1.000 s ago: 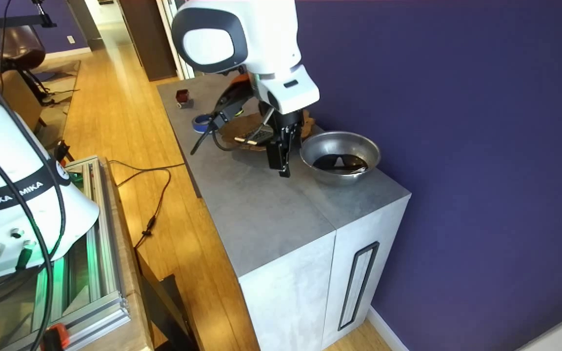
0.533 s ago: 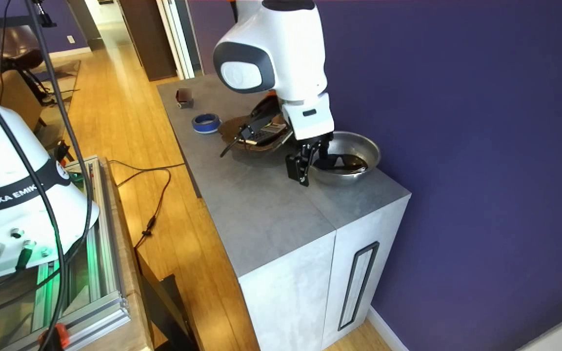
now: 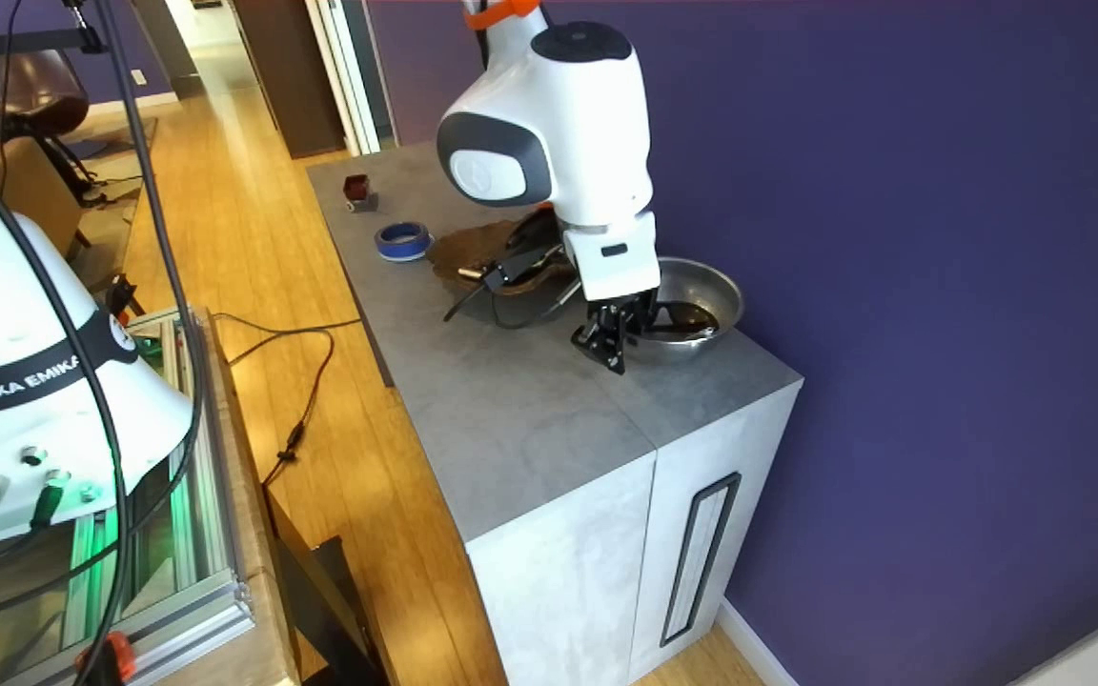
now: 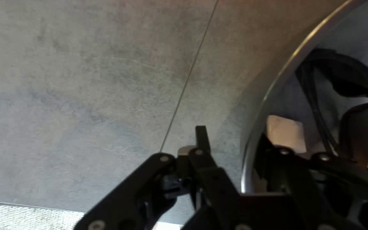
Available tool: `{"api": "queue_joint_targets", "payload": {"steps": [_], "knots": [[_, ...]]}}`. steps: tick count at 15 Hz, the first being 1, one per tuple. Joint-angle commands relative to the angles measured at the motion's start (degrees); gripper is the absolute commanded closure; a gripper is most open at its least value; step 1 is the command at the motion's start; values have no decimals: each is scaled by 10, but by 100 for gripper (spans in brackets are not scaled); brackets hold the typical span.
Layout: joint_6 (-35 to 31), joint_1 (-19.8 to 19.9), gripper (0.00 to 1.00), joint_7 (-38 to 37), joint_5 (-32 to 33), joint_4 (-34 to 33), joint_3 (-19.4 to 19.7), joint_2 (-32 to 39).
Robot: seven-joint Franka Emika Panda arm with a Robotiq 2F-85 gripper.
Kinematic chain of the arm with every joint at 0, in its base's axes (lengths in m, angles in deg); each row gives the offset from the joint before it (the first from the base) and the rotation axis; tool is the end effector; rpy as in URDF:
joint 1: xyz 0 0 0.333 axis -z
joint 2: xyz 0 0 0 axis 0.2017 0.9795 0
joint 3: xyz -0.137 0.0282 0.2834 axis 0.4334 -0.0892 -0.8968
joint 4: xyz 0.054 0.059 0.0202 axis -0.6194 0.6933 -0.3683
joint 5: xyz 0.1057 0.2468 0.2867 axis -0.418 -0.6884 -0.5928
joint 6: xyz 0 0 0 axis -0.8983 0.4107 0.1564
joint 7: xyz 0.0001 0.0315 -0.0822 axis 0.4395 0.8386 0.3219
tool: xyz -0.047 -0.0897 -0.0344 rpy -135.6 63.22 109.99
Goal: Move the silver bowl to the left and remove the glasses from the silver bowl and put it on the table
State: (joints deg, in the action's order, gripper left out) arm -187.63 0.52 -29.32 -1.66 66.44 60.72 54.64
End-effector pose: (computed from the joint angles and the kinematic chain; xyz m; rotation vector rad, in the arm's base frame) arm 0.4841 -0.1912 0.1430 -2.3817 1.7986 -0.2412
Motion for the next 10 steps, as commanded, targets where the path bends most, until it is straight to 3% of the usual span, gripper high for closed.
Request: {"api": "queue_joint_targets", "payload": {"steps": [1,2,5,10], "knots": [[-4,27,93,20,-26,-9,-32,-5],[-4,33,99,24,-27,-9,-39,-7],[10,58,100,52,-28,-1,-69,-28],[37,157,99,220,-54,74,-162,-156]]}}
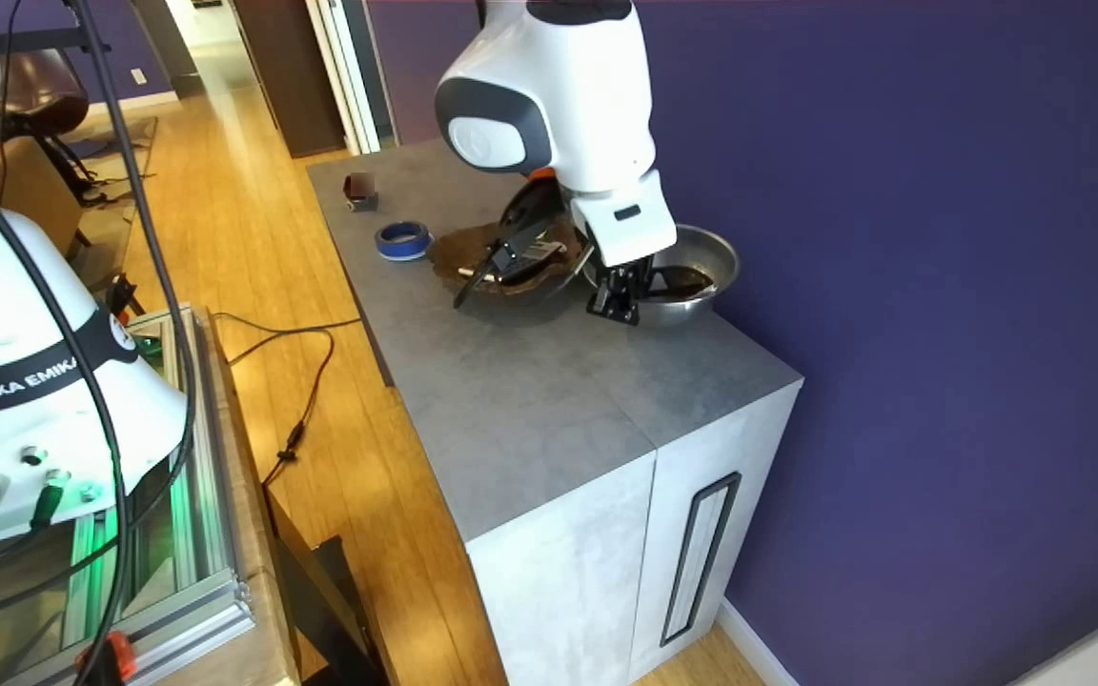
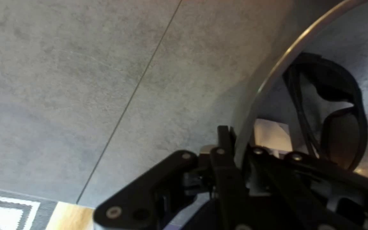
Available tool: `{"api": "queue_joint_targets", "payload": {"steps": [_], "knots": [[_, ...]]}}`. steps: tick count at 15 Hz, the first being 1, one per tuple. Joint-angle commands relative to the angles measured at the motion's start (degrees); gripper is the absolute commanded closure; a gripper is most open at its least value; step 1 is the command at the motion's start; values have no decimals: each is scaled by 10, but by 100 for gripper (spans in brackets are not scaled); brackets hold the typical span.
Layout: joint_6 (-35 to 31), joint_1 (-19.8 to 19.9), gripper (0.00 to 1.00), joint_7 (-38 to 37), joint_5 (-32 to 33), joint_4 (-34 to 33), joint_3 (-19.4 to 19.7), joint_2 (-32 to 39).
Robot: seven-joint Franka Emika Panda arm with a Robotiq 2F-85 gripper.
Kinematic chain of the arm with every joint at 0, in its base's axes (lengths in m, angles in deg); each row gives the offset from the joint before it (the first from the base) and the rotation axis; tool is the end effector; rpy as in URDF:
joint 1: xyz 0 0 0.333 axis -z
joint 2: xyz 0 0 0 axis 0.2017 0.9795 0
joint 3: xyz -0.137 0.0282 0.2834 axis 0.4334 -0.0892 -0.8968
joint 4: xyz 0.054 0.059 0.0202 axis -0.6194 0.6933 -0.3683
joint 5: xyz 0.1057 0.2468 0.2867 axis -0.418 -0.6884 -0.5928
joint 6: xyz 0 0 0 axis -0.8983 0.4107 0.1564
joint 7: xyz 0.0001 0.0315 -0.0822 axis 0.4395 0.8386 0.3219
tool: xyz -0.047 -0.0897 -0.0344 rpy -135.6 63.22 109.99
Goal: Move the silver bowl to the left and remove the glasses from the silver bowl and put it on the table
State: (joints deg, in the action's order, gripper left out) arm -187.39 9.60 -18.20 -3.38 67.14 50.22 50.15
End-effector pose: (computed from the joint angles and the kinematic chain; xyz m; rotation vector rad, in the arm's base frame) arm 0.4955 -0.1780 0.1763 -2.4425 1.5438 -0.3092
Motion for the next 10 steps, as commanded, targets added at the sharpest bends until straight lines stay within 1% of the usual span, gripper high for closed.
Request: {"api": "queue_joint_targets", "payload": {"steps": [1,3,5,8,10], "knots": [[42,74,99,139,-38,82,-66,-138],[68,78,99,185,-38,117,-84,-196],[95,59,99,205,-36,153,-101,-252],[129,19,99,210,-28,193,-141,-315],[149,-21,99,205,-31,207,-174,-345]]}}
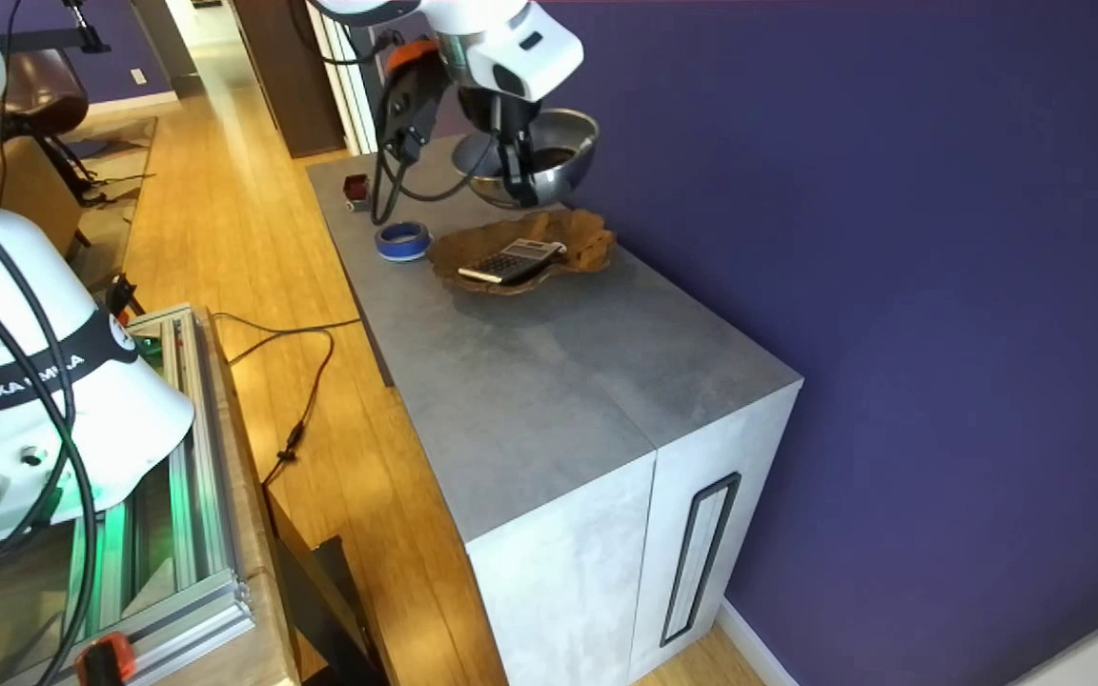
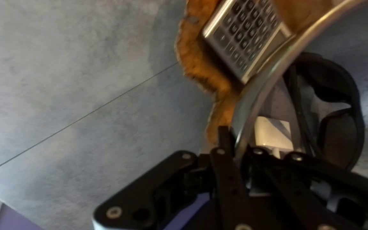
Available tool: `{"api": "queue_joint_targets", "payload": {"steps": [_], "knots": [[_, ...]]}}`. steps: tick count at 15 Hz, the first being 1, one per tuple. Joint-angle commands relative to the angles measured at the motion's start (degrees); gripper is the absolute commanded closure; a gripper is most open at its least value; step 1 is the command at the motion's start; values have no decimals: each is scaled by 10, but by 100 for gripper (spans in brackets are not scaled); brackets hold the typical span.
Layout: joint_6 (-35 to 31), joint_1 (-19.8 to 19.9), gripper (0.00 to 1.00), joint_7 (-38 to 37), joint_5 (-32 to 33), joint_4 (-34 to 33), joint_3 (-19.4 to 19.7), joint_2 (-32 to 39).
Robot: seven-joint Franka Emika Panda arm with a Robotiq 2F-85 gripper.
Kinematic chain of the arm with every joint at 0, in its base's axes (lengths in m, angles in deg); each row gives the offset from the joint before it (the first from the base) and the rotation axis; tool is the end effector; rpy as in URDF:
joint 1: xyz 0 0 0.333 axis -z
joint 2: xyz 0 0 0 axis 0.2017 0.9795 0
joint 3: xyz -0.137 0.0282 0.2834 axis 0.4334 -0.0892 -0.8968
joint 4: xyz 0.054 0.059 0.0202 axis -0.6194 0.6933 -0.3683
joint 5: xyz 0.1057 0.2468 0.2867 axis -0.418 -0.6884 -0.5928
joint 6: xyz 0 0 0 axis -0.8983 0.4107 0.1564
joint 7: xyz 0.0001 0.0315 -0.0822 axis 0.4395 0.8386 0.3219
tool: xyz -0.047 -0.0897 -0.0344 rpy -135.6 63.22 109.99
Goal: Move the silver bowl to the left and remove the glasses from the silver bowl and put it on the table
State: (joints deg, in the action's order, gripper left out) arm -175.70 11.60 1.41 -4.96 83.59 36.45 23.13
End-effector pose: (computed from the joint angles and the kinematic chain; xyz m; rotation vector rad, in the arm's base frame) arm 0.4434 -0.0552 0.2860 -2.7181 0.7477 -0.3346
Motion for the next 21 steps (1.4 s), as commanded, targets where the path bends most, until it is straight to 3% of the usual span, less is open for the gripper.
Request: {"api": "queue_joint_targets", "payload": {"steps": [1,2,3,5,8,13,18,21], "knots": [[47,-62,99,11,-21,51,-51,-94],[62,-152,99,2,-11,57,5,-113],[26,-150,95,-16,21,32,48,-48],[35,-204,95,-26,23,45,49,-75],[38,-214,99,-26,24,55,56,-91],[34,-331,99,-4,-6,-54,58,21],[38,-380,99,-116,149,-199,41,173],[63,-391,99,-197,200,-301,50,270]]}}
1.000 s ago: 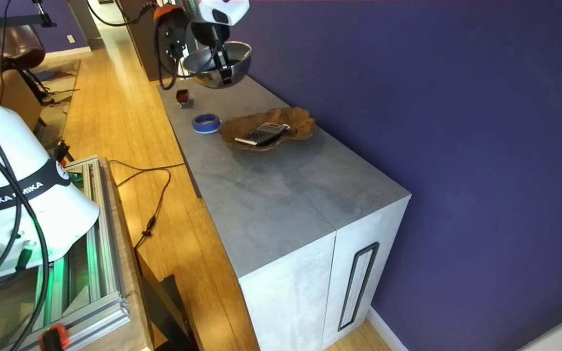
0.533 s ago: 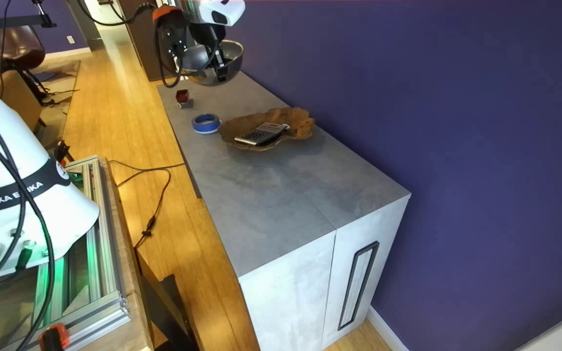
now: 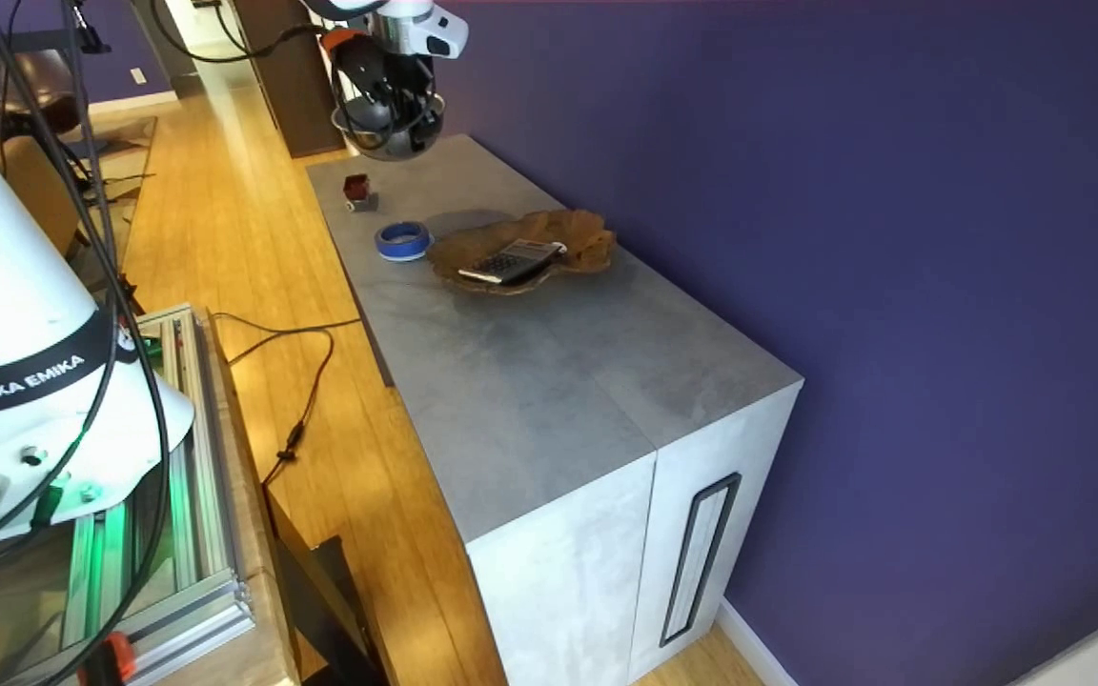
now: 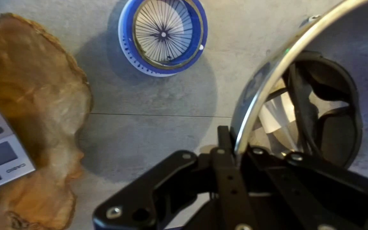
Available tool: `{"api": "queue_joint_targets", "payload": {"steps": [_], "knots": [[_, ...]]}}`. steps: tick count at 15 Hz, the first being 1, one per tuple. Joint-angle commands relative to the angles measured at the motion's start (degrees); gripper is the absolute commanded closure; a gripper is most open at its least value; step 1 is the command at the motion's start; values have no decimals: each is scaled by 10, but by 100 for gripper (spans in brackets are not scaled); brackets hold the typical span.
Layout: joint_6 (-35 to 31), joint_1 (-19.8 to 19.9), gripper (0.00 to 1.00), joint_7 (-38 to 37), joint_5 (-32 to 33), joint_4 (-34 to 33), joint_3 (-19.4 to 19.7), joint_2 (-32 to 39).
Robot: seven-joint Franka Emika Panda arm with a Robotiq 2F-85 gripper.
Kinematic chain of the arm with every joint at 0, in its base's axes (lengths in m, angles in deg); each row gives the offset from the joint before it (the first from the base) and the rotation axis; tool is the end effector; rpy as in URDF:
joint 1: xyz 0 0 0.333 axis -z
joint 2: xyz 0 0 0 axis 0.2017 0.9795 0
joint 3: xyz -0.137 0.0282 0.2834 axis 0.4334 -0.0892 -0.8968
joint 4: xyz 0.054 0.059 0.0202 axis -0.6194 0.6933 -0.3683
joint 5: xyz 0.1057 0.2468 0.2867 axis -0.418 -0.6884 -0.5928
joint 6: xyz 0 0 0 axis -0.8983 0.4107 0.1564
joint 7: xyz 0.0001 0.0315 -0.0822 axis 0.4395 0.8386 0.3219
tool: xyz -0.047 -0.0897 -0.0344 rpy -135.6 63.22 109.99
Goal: Move the silver bowl to the left and remove the glasses from the silver bowl and put it on the table
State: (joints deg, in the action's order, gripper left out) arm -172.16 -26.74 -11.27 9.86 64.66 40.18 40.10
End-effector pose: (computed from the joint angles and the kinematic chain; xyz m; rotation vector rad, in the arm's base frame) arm 0.4782 0.2721 0.2690 -2.7840 -0.1056 -0.1005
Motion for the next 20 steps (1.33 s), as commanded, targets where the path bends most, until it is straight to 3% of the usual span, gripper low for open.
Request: {"api": "queue_joint_targets", "payload": {"steps": [1,2,4,6,9,11,15,20], "knots": [[48,2,99,-56,38,-146,0,126],[12,8,95,-43,34,-66,-7,67],[24,8,95,-44,35,-116,-6,116],[13,4,99,-55,34,-123,-4,127],[-80,-38,99,-128,67,-117,32,133],[-100,-68,99,-175,113,-124,66,141],[-65,-103,99,-228,167,-143,96,156],[-30,-81,99,-223,137,-184,52,190]]}}
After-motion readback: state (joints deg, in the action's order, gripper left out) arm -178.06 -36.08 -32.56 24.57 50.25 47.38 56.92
